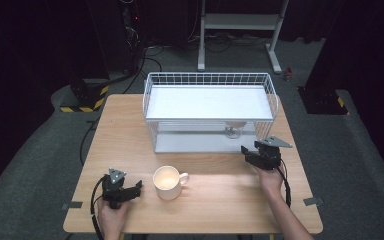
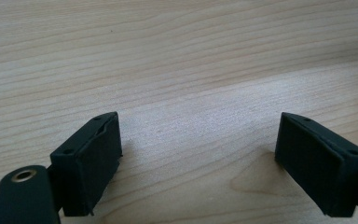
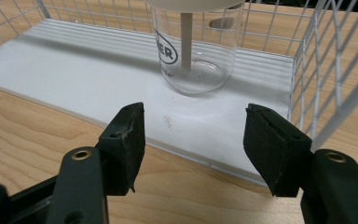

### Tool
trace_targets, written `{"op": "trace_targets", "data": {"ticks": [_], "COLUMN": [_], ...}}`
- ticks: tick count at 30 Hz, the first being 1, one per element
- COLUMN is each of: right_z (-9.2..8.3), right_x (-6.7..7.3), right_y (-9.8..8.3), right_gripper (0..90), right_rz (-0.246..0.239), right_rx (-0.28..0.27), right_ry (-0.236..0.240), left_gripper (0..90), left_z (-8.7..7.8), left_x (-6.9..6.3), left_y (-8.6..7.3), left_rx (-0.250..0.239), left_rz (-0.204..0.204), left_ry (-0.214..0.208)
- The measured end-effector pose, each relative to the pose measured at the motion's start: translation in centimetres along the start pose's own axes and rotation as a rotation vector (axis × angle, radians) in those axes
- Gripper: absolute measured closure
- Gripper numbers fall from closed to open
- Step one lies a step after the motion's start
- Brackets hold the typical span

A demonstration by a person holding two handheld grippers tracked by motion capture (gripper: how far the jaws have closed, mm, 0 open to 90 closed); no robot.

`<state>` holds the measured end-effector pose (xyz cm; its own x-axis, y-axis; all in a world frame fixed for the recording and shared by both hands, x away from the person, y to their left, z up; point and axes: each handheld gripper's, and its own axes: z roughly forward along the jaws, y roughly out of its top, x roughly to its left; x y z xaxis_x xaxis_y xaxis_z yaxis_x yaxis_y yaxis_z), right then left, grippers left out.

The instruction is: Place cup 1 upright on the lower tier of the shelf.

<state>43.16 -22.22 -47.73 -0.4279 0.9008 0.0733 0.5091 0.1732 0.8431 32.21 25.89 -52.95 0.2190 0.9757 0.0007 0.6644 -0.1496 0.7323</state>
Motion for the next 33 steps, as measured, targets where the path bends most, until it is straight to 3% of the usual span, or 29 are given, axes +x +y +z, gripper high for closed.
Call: {"op": "trace_targets", "data": {"ticks": [11,33], "right_z": [-1.0,-2.7], "right_x": [-0.2,-0.4], "right_y": [0.1,-0.5], "right_gripper": [39.0,38.9], "right_rz": [-0.015,-0.001], "right_rx": [-0.021,-0.038], "right_ry": [0.001,0.015], "left_gripper": [15.0,15.0], "left_z": [0.0,0.0], "left_x": [0.0,0.0], "left_y": [0.0,0.0], "left_rx": [-0.001,-0.001], "left_rz": [0.000,-0.001], "left_ry": [0.002,0.003]}}
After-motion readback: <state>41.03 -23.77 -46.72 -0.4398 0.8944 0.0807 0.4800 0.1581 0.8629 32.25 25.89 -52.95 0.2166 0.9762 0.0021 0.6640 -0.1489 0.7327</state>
